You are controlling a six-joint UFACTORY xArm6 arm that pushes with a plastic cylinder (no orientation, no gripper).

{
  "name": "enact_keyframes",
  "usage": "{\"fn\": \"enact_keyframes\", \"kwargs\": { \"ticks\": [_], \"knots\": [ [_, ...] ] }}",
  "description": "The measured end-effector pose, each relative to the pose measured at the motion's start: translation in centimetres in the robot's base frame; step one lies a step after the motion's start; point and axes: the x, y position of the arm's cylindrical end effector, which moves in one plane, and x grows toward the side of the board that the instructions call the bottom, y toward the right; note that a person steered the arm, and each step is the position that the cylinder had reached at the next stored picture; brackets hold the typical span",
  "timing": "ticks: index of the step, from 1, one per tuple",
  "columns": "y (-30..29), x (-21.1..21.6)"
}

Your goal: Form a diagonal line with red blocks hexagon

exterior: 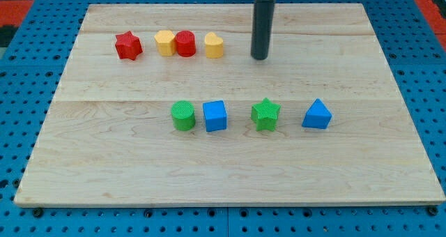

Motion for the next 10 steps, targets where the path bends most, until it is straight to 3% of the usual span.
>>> {"fn": "enact_keyframes", "kwargs": {
  "ticks": [1,2,4,5,6,7,8,9,10],
  "knots": [
    [0.7,-7.9],
    [-8.3,-8.8],
    [-12.9,0.4],
    [-13.6,1.4],
    [-12.2,-2.6],
    [-17.2,-3.1],
    [-19.9,6.4],
    [-22.2,9.3],
    [-28.3,9.1]
  ]
}}
